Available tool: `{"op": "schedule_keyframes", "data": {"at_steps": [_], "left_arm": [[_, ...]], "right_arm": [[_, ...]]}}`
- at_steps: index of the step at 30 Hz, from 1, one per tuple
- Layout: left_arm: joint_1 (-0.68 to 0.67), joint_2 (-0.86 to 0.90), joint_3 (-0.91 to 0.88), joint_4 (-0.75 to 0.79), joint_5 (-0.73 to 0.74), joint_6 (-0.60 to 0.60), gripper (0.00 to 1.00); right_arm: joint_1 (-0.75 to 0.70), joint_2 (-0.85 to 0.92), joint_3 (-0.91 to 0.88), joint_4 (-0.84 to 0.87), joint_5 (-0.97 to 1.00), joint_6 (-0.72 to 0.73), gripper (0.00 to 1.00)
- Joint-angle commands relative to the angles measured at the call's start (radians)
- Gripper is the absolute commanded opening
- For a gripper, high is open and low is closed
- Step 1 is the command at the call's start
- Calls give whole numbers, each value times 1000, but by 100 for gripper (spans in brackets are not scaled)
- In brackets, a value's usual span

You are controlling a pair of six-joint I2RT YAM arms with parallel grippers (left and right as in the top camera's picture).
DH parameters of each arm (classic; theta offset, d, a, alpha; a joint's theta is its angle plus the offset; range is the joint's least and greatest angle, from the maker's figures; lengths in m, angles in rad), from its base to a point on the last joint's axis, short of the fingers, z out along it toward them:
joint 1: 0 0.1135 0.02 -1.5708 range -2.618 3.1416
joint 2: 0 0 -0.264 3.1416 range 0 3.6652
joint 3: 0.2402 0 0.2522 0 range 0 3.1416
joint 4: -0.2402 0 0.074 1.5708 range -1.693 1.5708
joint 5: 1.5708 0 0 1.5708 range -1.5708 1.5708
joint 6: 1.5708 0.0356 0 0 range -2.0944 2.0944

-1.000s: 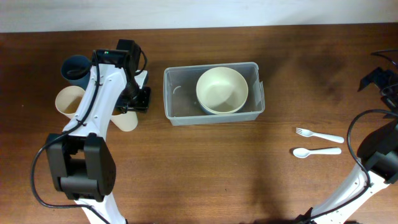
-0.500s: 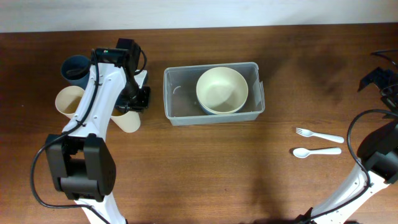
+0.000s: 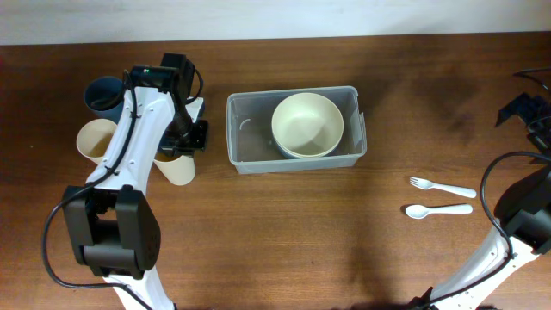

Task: Pack container
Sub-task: 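Lift the cream cup and carry it right toward the container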

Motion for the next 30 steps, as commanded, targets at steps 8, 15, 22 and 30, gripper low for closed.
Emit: {"op": "schedule_keyframes", "data": {"at_steps": [8, 15, 22, 30], "left_arm": [[4, 6, 134, -134, 50, -7, 2], [-36, 6, 254, -213, 92, -7, 2], [-129, 6, 412, -253, 91, -37, 2], [-166, 6, 563, -238, 91, -97, 1]], "right_arm": [[3, -37, -6, 0, 2, 12, 99], [3, -37, -6, 0, 2, 12, 99], [3, -37, -6, 0, 2, 12, 99], [3, -37, -6, 0, 2, 12, 99]]}}
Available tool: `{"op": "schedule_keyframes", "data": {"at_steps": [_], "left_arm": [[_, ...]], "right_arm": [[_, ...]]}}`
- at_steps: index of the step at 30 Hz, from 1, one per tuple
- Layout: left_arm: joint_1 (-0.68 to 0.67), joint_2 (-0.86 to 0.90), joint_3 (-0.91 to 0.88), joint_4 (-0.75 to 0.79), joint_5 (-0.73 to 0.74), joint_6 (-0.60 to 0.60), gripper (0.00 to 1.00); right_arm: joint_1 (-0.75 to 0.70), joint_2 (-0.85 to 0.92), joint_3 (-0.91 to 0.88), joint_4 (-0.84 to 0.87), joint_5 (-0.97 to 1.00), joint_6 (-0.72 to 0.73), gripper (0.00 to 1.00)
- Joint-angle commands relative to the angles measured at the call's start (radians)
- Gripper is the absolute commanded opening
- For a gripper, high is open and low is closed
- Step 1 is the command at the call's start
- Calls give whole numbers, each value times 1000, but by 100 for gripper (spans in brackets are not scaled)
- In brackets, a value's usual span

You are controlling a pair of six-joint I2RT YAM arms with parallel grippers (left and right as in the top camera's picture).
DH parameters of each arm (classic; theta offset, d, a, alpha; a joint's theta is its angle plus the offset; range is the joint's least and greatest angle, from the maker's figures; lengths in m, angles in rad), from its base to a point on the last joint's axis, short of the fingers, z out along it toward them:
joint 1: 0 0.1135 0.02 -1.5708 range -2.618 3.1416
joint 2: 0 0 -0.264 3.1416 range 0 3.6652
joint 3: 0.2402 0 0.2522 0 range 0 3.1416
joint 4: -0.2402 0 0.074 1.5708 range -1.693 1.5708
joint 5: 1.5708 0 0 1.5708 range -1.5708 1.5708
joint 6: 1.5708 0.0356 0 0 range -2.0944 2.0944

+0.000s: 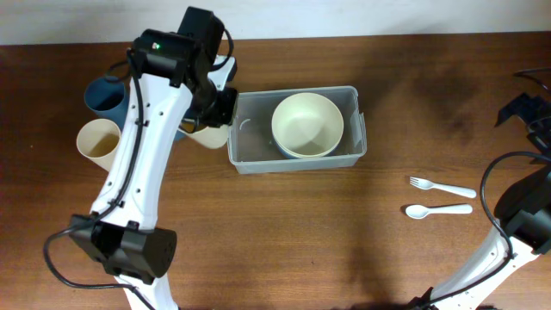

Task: Pack container
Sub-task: 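Lift the cream cup and carry it right toward the container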

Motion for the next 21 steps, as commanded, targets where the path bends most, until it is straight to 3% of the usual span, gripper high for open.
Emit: {"op": "schedule_keyframes", "data": {"at_steps": [1, 21], "left_arm": [[3, 4, 63, 21, 9, -40, 2], [-90, 20, 68, 240, -14, -43, 1]], "right_arm": [[3, -37, -6, 0, 2, 12, 99], [3, -37, -6, 0, 2, 12, 99]]}}
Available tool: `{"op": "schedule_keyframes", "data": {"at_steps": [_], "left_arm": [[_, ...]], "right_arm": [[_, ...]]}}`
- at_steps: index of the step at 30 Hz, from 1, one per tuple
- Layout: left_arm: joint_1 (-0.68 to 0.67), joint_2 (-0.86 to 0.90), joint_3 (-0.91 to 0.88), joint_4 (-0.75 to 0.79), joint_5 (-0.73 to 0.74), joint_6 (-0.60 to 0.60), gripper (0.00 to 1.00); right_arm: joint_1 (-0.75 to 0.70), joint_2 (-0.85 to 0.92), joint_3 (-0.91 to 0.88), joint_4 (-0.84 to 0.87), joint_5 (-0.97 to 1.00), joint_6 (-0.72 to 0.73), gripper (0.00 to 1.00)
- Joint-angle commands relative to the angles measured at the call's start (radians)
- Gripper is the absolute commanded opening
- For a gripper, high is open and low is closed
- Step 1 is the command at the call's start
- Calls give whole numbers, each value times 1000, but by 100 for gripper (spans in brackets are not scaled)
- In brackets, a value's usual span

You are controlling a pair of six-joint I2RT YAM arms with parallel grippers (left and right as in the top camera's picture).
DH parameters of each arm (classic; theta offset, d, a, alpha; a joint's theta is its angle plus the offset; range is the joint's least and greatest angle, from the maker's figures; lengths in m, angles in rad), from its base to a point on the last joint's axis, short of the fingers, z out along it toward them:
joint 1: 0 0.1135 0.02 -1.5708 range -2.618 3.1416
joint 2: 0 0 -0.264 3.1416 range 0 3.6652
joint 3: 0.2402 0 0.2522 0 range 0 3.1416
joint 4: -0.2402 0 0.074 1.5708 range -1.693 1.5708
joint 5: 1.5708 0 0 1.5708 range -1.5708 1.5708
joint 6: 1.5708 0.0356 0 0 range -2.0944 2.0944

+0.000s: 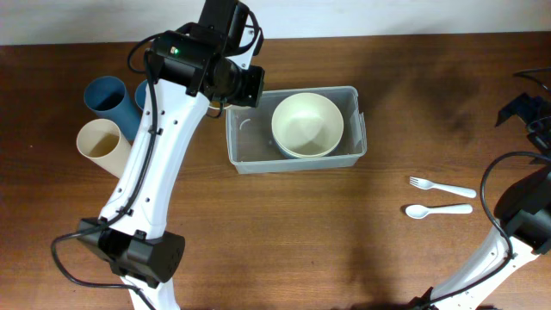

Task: Pack container
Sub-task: 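Lift the cream cup and carry it right toward the container, then lower the cream cup into the container's back-left corner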

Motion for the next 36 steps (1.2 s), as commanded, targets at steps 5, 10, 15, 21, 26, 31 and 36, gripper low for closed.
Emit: {"op": "schedule_keyframes", "data": {"at_steps": [5, 10, 15, 21, 26, 31, 36], "left_arm": [[1, 61, 19, 18, 33, -5, 2], [-3, 110, 19, 17, 58, 10, 2], [-21, 154, 19, 13, 57, 22, 1], [-28, 193, 19, 13, 53, 21, 2], [-27, 227, 19, 14, 36, 21, 2], [-27, 236, 19, 16, 5, 21, 2], [-27, 237, 19, 28, -41, 21, 2]], "right_arm": [[3, -37, -6, 0, 2, 12, 99], [3, -37, -6, 0, 2, 12, 99], [3, -37, -6, 0, 2, 12, 99], [3, -37, -6, 0, 2, 12, 99], [3, -37, -6, 0, 2, 12, 99], [3, -37, -6, 0, 2, 12, 99], [3, -37, -6, 0, 2, 12, 99]]}}
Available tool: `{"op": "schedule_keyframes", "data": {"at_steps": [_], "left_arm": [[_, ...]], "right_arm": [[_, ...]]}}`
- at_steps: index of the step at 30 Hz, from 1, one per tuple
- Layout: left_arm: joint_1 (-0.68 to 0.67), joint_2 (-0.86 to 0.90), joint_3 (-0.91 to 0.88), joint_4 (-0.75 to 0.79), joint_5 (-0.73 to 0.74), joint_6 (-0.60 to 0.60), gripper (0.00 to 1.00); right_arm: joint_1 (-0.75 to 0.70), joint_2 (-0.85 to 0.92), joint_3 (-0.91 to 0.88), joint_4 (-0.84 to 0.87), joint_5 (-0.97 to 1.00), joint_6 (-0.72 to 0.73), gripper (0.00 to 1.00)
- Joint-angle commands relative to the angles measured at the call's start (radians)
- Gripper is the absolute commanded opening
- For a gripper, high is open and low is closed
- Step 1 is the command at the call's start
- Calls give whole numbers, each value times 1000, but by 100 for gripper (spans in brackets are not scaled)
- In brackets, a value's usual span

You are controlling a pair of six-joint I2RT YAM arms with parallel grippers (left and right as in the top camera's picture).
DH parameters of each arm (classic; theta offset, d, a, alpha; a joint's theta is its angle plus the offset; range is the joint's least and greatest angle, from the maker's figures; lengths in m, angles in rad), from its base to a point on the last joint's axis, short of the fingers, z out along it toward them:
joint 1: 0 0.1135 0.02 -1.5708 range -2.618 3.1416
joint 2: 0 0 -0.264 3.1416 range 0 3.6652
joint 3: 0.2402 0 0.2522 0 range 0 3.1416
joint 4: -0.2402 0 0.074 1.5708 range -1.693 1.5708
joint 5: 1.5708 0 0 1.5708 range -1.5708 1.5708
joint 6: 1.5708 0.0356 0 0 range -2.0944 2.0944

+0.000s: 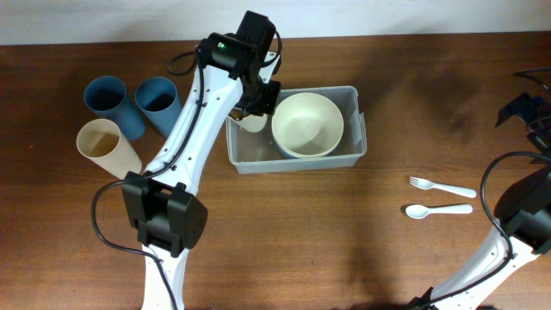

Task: Pack container
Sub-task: 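Lower the cream cup into the container's back-left corner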

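A clear plastic container (353, 129) stands at the table's back middle with a cream bowl (307, 125) in its right part. My left gripper (258, 103) hangs over the container's left end, shut on a cream cup (251, 124) that shows just under it, inside the container's walls. The wrist hides the fingers. At the back left, two blue cups (105, 95) (157, 96) and another cream cup (103, 142) stand on the table. My right arm (523, 215) stays at the far right edge; its gripper's state does not show.
A white plastic fork (442, 186) and a white spoon (437, 209) lie side by side on the table at the right. The left arm's base (164, 224) sits in front of the cups.
My left gripper has moved right and a little forward, from the container's back left corner to over its left end. The cream cup now shows inside the container walls.
My left gripper was down at a cream cup beside the other cups. Then it held that cup near the container's left wall, then by the back left corner. Now the cup is over the container's left end beside the bowl. The right arm never moved.
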Motion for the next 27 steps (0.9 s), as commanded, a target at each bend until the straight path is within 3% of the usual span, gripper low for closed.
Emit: {"op": "schedule_keyframes", "data": {"at_steps": [1, 21, 24, 27], "left_arm": [[2, 3, 18, 14, -40, 17, 2], [1, 84, 18, 16, -40, 17, 3], [1, 84, 18, 23, -40, 17, 15], [1, 84, 18, 32, -40, 17, 20]], "right_arm": [[3, -37, -6, 0, 2, 12, 99], [3, -37, -6, 0, 2, 12, 99], [3, -37, -6, 0, 2, 12, 99], [3, -37, -6, 0, 2, 12, 99]]}}
